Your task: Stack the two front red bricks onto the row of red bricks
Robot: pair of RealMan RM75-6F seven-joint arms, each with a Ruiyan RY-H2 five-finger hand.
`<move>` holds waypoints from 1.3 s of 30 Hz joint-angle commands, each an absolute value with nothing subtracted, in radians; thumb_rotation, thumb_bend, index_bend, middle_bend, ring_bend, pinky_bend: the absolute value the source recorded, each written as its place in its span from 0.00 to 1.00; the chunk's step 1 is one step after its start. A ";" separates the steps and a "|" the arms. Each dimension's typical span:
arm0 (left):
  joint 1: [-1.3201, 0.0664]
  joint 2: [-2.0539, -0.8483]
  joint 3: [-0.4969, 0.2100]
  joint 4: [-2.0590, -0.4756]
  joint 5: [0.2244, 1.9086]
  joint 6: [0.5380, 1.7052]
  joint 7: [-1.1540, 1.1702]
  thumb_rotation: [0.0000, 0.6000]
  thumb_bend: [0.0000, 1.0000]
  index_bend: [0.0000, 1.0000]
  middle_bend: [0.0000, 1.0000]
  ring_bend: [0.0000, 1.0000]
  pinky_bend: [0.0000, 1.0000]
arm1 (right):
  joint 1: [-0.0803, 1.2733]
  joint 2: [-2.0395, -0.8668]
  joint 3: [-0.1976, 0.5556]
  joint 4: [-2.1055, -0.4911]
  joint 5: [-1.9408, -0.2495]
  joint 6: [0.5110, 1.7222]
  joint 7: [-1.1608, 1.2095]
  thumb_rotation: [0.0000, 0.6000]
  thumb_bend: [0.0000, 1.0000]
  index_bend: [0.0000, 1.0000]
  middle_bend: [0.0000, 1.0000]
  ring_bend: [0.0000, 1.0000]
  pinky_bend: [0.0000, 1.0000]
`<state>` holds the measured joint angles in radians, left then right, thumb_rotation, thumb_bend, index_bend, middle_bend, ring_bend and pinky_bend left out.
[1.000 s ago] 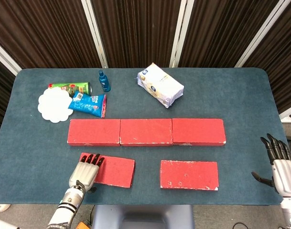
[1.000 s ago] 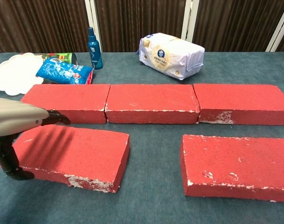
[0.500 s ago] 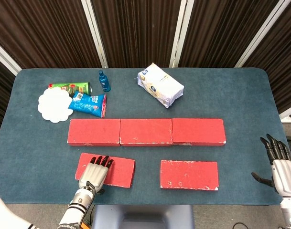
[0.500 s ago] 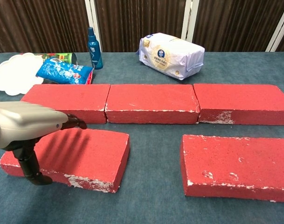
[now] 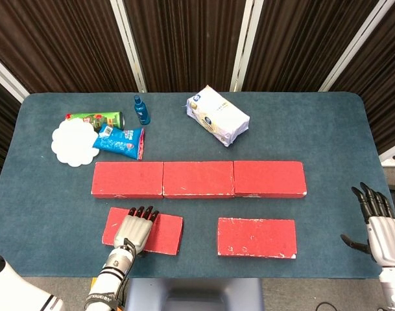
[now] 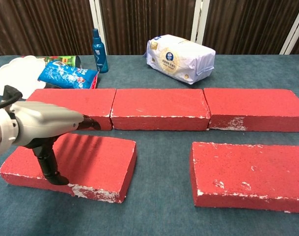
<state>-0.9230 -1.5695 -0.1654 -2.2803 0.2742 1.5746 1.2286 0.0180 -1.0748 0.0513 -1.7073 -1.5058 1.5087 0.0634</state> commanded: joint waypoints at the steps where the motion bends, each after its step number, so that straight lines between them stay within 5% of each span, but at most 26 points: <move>1: -0.929 -1.560 -0.164 -2.273 0.261 1.560 1.219 1.00 0.18 0.00 0.00 0.00 0.10 | 0.018 -1.075 0.051 -1.708 -1.505 1.508 0.062 1.00 0.00 0.05 0.03 0.03 0.00; 39: -0.961 -1.490 -0.092 -2.194 0.226 1.444 1.109 1.00 0.19 0.00 0.00 0.00 0.10 | 0.025 -1.086 0.049 -1.717 -1.499 1.495 0.034 1.00 0.00 0.05 0.03 0.03 0.00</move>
